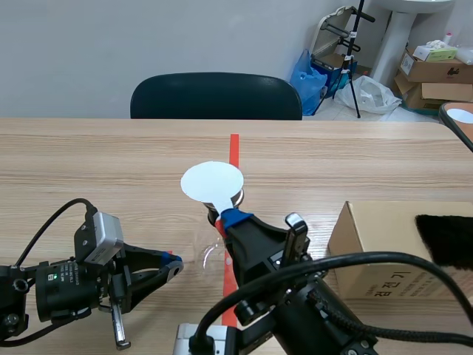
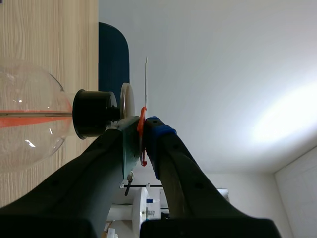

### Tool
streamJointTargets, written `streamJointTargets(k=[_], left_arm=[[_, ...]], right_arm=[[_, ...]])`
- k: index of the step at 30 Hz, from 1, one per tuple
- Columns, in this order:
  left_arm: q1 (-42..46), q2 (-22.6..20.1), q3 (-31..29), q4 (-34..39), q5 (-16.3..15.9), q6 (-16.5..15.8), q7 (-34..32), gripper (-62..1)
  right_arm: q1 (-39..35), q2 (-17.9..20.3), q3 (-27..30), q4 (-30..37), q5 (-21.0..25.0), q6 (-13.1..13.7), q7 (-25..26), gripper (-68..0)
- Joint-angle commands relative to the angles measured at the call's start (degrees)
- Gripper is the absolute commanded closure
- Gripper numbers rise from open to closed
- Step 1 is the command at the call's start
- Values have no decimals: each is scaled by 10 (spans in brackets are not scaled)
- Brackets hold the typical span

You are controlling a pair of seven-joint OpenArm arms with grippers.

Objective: Do the electroscope experiment

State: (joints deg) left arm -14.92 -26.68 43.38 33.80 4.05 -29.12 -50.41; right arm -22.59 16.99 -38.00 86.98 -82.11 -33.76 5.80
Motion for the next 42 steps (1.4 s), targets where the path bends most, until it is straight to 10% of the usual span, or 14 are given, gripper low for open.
streamJointTargets(k=[1,25,42], left_arm=[[-3,3,-3,10,-6,-1,-8,-40],[-3,3,-3,10,-6,0,-8,-40],[-3,3,-3,10,-6,0,-8,-40]], right_arm=[[5,6,1,6,-2,-7,1,-11],[5,6,1,6,-2,-7,-8,-11],[2,6,1,6,-13,-8,-204,-11]])
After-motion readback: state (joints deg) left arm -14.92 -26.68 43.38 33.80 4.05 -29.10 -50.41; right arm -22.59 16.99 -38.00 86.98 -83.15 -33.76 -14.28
